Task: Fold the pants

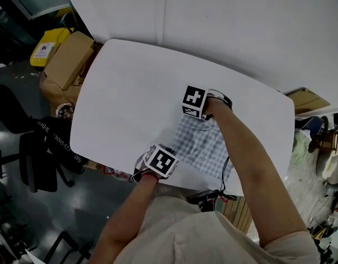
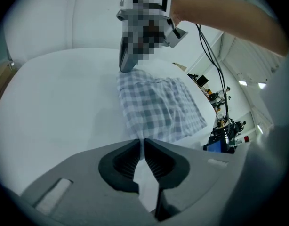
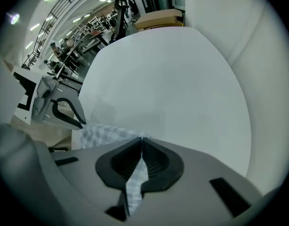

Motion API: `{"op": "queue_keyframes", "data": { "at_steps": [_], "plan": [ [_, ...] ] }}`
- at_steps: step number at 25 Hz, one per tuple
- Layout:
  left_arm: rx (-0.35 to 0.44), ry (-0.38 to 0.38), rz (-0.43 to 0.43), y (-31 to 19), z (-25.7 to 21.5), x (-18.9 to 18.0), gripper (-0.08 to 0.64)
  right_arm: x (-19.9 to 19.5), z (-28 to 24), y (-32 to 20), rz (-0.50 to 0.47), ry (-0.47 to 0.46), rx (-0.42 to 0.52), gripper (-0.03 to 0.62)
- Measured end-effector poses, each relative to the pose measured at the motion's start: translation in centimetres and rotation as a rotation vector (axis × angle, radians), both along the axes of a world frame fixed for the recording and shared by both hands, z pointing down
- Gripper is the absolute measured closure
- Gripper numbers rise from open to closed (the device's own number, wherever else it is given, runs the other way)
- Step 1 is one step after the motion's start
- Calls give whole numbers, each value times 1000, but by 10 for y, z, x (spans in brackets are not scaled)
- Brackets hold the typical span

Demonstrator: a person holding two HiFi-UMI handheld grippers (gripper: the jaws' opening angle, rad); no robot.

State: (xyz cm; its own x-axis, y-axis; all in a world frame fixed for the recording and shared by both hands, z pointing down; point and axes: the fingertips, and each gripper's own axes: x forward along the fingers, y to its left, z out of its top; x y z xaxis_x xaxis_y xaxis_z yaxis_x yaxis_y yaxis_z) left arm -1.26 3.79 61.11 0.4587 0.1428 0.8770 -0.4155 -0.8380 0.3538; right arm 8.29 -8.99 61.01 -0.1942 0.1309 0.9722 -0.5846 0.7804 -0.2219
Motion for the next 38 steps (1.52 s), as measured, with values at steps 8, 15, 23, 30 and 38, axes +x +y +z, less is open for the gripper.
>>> {"op": "queue_keyframes", "data": {
  "at_steps": [8, 15, 23, 30, 38],
  "plan": [
    [-53, 20, -45, 7, 1, -12, 525, -6, -7, -30, 37, -28, 123, 572],
    [-95, 8, -74, 9, 4, -25, 526, -29, -4, -42, -56, -30, 204, 572],
    [-104, 16, -102, 3, 1, -37, 313, -20, -18, -59, 53, -83, 274, 492],
    [138, 6, 190, 32, -41, -20, 284, 37, -44, -7, 52, -133, 150, 534],
    [91, 127, 494, 107, -46, 79, 287, 78, -34, 59, 24, -80, 49, 518]
  ]
}}
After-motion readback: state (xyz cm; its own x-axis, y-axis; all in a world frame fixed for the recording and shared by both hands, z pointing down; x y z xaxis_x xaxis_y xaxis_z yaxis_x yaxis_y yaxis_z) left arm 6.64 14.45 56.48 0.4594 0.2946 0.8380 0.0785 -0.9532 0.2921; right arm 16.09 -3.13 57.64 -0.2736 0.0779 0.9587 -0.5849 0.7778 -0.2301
